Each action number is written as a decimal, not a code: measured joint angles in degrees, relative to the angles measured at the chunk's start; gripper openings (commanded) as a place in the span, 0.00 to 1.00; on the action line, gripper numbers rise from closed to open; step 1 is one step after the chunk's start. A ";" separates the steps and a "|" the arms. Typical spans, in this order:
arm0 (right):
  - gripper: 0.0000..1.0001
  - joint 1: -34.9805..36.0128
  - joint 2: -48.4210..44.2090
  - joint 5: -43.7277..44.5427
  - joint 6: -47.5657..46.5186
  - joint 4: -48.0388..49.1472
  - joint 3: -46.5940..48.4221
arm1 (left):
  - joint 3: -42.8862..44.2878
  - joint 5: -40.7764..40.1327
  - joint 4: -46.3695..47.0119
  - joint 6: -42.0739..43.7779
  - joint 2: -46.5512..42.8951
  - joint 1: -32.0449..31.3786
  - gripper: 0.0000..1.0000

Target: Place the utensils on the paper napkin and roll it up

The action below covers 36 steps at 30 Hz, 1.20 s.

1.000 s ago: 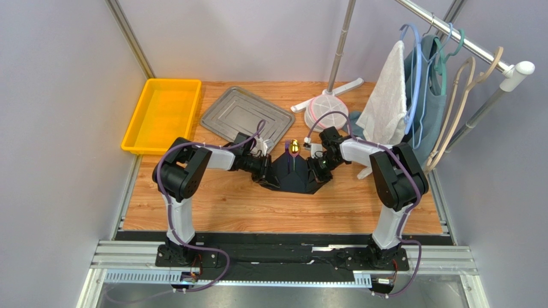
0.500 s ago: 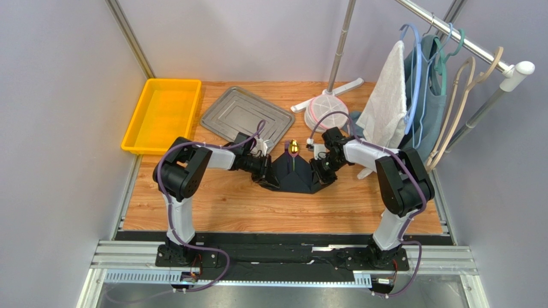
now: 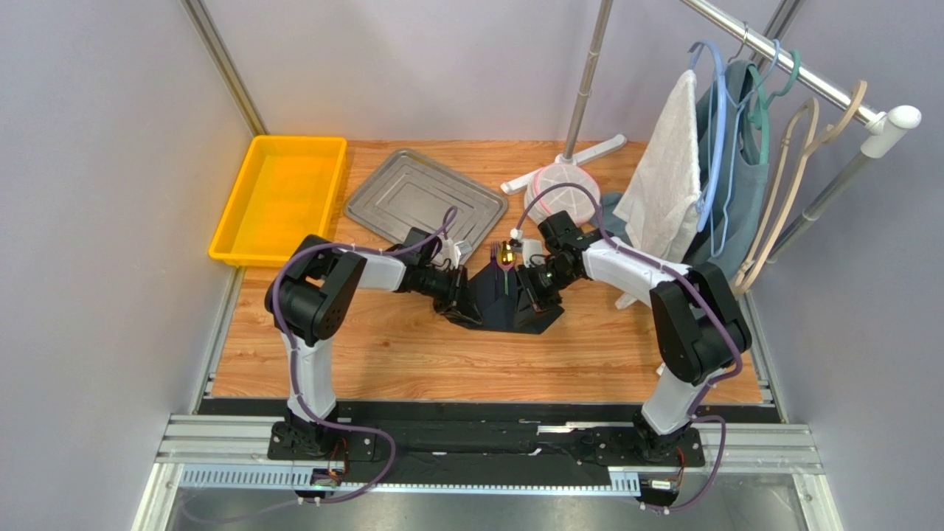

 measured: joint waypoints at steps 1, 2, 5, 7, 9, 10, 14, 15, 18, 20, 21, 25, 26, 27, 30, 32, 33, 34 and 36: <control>0.07 0.24 0.74 0.11 0.00 0.17 0.00 | 0.04 0.00 -0.04 0.00 0.00 0.00 0.16; 0.07 0.28 1.57 0.39 0.00 0.33 0.00 | 0.09 0.00 -0.13 0.00 0.00 0.00 0.16; 0.06 0.24 3.39 1.51 -0.02 0.68 -0.11 | 0.11 0.00 -0.22 0.02 0.02 0.00 0.17; 0.04 0.22 4.13 2.54 -0.09 0.96 -0.79 | 0.11 0.04 -0.22 0.02 0.02 0.02 0.17; 0.04 0.24 4.76 3.52 -0.20 0.92 -1.25 | 0.11 0.15 -0.20 0.04 0.02 0.02 0.18; 0.04 0.24 5.22 4.02 -0.22 0.94 -1.38 | 0.11 0.20 -0.15 0.04 0.02 0.00 0.19; 0.03 0.22 7.06 5.07 -0.17 0.92 -1.51 | -0.11 0.92 0.42 -0.02 -0.15 0.02 0.22; 0.03 0.22 7.10 5.01 -0.20 0.90 -1.51 | -0.37 1.03 0.76 -0.04 -0.37 0.00 0.23; 0.03 0.22 7.10 5.07 -0.20 0.90 -1.49 | -1.51 0.85 1.01 0.07 -1.88 -0.42 0.25; 0.03 0.22 7.10 5.07 -0.20 0.87 -1.49 | -2.21 0.57 0.61 0.13 -3.58 -1.03 0.25; 0.03 0.22 7.10 5.07 -0.20 0.87 -1.49 | -2.43 0.50 0.48 0.17 -4.68 -1.49 0.25; 0.03 0.22 7.10 5.09 -0.22 0.81 -1.44 | -2.47 0.59 0.81 0.31 -7.15 -3.89 0.24; 0.02 0.22 7.10 5.09 -0.24 0.79 -1.42 | -2.47 0.55 0.63 0.35 -7.15 -4.35 0.23; 0.02 0.22 7.10 5.11 -0.24 0.76 -1.40 | -2.45 0.42 0.17 0.48 -6.97 -4.59 0.23; 0.02 0.22 7.30 5.11 -0.31 0.52 -1.18 | -2.45 0.20 -0.61 0.46 -5.55 -3.96 0.23; 0.02 0.22 7.43 5.11 -0.42 0.28 -0.98 | -2.45 0.20 -0.39 0.02 -3.91 -2.51 0.23; 0.02 0.22 7.50 5.11 -0.48 0.22 -0.92 | -2.45 0.20 -0.39 -0.13 -3.17 -1.79 0.23; 0.02 0.22 7.54 5.14 -0.63 0.07 -0.79 | -2.47 0.31 -0.42 -0.31 -2.51 -1.07 0.23; 0.02 0.22 7.61 5.25 -0.87 0.02 -0.68 | -2.58 1.29 -0.17 -0.76 -2.08 -0.09 0.23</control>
